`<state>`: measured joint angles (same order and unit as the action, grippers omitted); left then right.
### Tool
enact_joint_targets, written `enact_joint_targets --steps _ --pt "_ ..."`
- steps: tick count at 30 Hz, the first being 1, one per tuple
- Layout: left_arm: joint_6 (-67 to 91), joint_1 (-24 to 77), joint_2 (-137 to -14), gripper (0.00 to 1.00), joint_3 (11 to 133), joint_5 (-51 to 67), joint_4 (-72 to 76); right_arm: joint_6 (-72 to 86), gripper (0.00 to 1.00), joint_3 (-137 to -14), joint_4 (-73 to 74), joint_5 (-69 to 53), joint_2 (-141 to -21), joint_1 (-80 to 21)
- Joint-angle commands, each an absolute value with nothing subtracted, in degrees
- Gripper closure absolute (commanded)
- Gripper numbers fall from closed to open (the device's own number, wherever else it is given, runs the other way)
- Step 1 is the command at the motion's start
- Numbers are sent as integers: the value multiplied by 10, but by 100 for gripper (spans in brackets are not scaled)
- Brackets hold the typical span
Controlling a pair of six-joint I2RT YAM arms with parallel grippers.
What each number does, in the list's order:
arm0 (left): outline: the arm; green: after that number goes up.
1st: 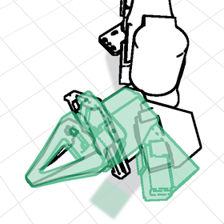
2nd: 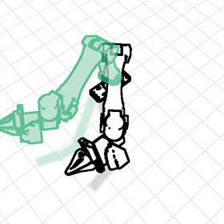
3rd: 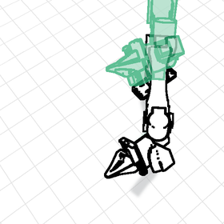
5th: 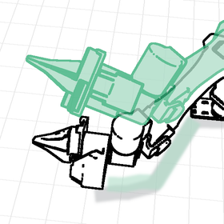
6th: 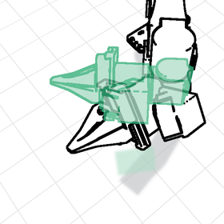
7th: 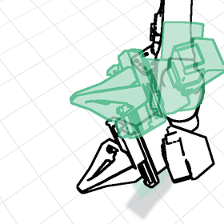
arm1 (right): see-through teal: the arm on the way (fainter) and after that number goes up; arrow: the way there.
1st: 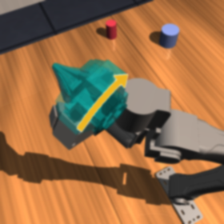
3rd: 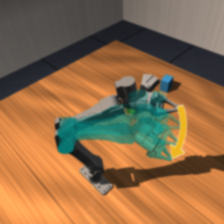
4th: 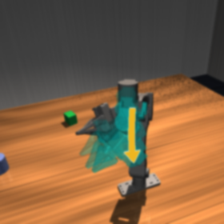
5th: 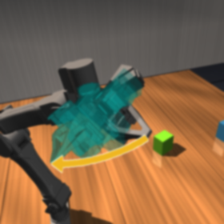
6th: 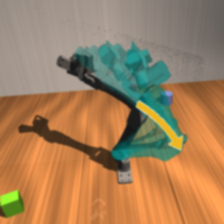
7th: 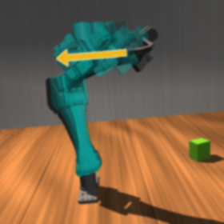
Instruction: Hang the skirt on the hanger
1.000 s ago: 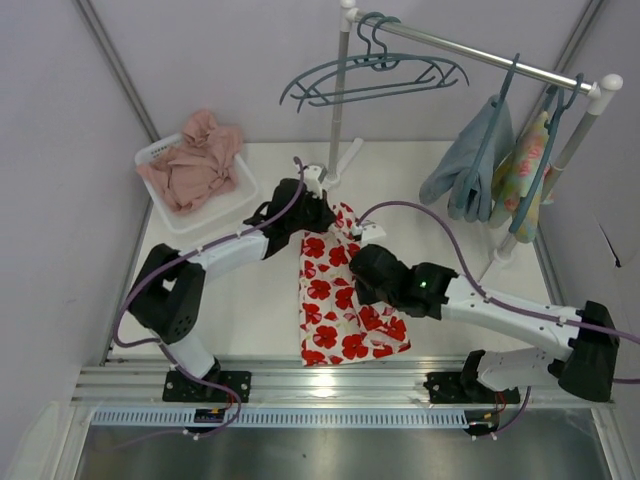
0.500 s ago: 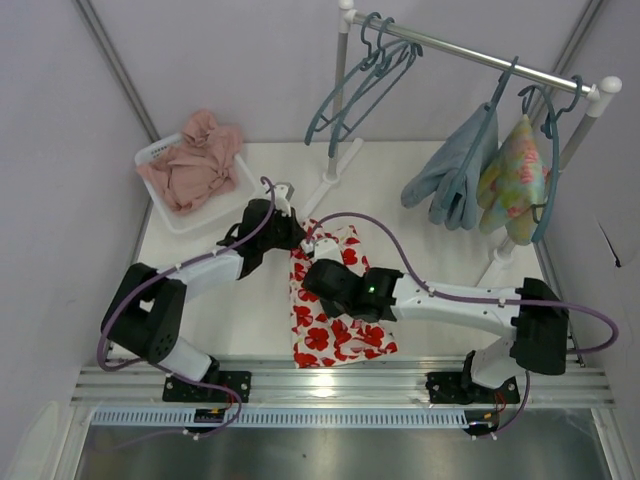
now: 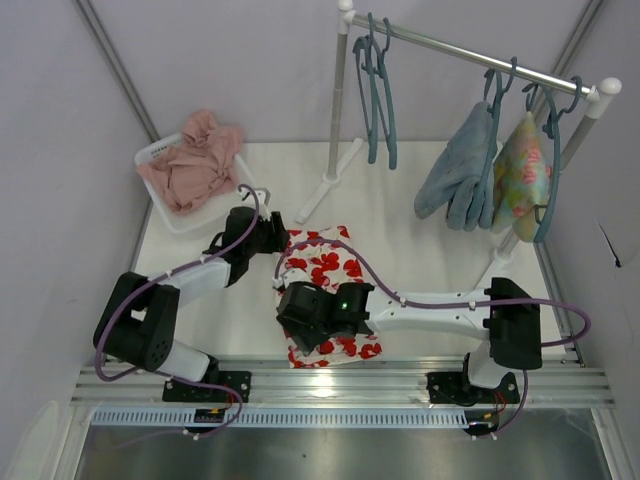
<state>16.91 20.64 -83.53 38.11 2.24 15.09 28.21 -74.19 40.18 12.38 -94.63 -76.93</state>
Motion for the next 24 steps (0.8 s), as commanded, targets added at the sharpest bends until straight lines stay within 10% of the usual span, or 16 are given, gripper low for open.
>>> enact_joint_targets --steps 1,8,24 --pt "148 200 -845 34 422 -4 160 279 26 -773 396 55 -928 -774" --pt "172 200 -784 2 440 -20 81 308 20 -737 375 46 -847 -734" --pt "436 286 -479 12 245 -53 -155 360 24 -488 239 38 -711 -491"
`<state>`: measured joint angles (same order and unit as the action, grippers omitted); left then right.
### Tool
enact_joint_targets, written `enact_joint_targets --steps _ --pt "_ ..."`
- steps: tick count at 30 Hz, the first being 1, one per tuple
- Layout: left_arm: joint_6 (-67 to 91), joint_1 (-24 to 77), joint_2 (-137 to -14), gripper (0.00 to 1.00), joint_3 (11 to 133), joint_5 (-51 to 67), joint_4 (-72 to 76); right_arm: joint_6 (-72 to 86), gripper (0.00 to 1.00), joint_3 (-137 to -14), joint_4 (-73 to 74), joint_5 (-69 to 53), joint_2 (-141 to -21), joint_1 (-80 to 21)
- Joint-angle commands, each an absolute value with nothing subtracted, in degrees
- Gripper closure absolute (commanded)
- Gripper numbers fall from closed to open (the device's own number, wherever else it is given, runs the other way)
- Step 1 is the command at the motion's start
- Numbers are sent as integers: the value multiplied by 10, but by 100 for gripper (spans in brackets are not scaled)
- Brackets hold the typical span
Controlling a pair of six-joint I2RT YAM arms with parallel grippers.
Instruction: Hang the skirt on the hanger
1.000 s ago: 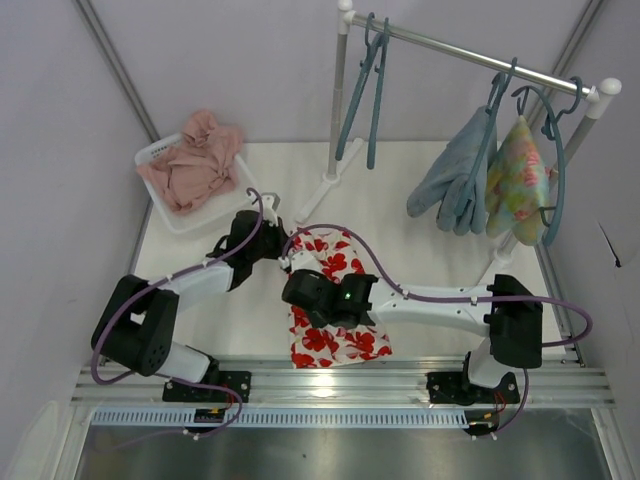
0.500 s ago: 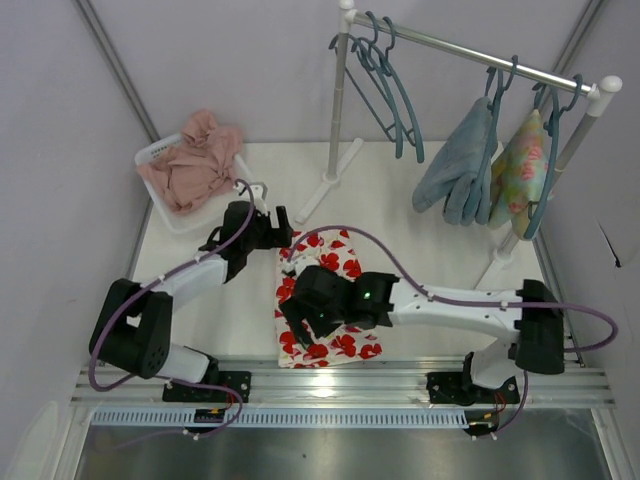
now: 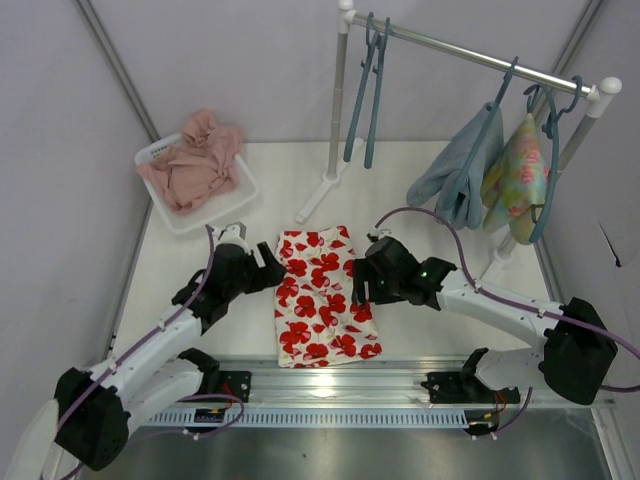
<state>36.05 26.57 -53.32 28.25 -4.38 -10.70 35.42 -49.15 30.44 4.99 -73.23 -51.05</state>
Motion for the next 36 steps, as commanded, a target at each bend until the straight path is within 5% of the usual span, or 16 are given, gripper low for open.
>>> enact_joint_targets --steps 1,17,23,26,27,28,36 --pt "446 293 -465 14 237 -52 -162 360 25 -485 230 38 -714 -485" --pt "558 424 -444 37 149 -85 -185 348 41 -497 116 39 -885 -462" --pt "560 445 -465 61 134 -87 -153 345 70 -488 116 58 -911 -457" --pt "553 445 -475 78 127 -92 -133 347 85 -478 115 60 -916 -448" --pt "554 446 -477 96 125 -98 -131 351 87 -476 117 61 -915 -445" --pt "554 446 -477 100 122 -99 -131 352 89 -475 121 62 -911 -438" --pt "491 446 -460 100 155 -70 -120 348 94 -438 115 17 -839 -410"
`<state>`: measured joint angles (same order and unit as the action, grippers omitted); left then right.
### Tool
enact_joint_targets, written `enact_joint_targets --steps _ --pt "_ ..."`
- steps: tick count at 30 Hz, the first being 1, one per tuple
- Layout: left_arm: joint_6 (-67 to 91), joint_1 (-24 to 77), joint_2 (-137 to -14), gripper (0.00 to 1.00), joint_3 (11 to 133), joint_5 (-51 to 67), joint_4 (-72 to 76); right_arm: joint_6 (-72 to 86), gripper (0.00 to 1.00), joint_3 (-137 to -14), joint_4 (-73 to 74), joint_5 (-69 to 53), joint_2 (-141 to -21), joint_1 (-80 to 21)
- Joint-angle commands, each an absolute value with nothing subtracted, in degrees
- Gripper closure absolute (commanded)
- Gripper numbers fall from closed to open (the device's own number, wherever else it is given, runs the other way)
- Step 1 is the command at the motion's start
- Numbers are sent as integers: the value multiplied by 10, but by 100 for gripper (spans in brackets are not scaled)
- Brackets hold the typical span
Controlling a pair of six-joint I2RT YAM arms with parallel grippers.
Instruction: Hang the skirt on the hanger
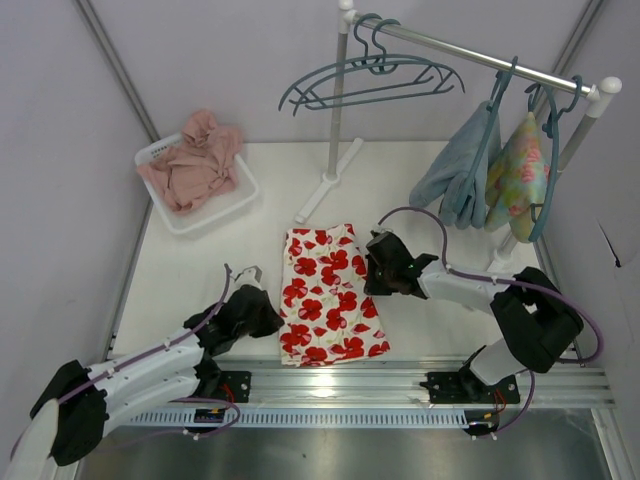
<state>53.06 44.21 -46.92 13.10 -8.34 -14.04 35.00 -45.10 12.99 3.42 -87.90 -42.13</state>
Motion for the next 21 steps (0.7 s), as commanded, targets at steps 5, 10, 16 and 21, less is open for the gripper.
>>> enact_joint_targets --steps 5,10,16,21 --pt "458 456 -483 100 171 -4 -82 351 78 -413 112 -13 -803 -403" --pt "473 489 -518 97 186 -4 -66 345 57 -416 135 -18 -786 -402" --pt "468 498 -492 87 226 -47 -150 328 36 -431 183 -7 -734 -403" --pt "423 497 -463 36 305 -132 -269 315 35 -460 207 -25 -703 -415"
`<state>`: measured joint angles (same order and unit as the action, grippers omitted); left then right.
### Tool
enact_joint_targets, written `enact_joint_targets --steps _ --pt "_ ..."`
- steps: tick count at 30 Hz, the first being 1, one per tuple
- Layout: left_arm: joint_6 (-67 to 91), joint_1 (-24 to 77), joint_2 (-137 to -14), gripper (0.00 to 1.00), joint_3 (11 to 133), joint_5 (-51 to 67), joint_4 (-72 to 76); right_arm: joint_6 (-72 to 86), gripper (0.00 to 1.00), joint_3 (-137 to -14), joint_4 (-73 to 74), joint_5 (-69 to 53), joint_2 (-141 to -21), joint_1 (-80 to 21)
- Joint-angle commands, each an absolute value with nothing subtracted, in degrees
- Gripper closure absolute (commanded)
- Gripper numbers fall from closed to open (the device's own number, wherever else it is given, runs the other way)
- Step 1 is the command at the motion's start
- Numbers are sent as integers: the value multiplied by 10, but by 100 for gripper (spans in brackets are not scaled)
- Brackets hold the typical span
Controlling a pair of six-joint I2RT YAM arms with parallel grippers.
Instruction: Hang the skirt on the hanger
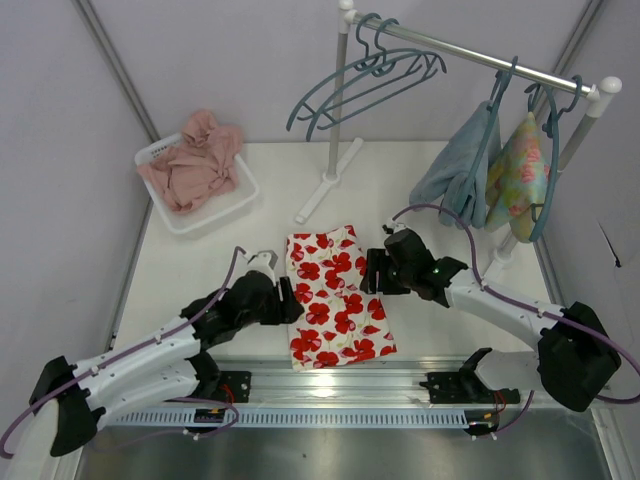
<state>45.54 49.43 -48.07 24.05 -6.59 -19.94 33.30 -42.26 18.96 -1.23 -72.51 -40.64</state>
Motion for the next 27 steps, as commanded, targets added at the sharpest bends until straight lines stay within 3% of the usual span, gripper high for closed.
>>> enact_joint_targets --steps 1,4,6,7,10,13,27 --pt "412 497 -470 33 328 -142 -276 314 35 -465 202 -25 -701 -425" --pt "403 487 -496 35 363 -154 -272 318 38 -469 165 -24 -720 -446" --pt "401 473 -536 48 373 -150 -247 323 43 -470 148 -22 -743 -449" --pt "400 469 -550 52 377 -148 -237 325 53 -471 131 -19 -756 -449" --pt "396 450 -604 66 388 -144 -202 330 69 -474 102 -8 -809 -449" --pt "396 435 -647 81 399 -149 -165 330 77 -476 97 -1 -857 -446" --pt "385 433 -837 91 445 -92 -39 336 84 -407 93 25 -856 -402"
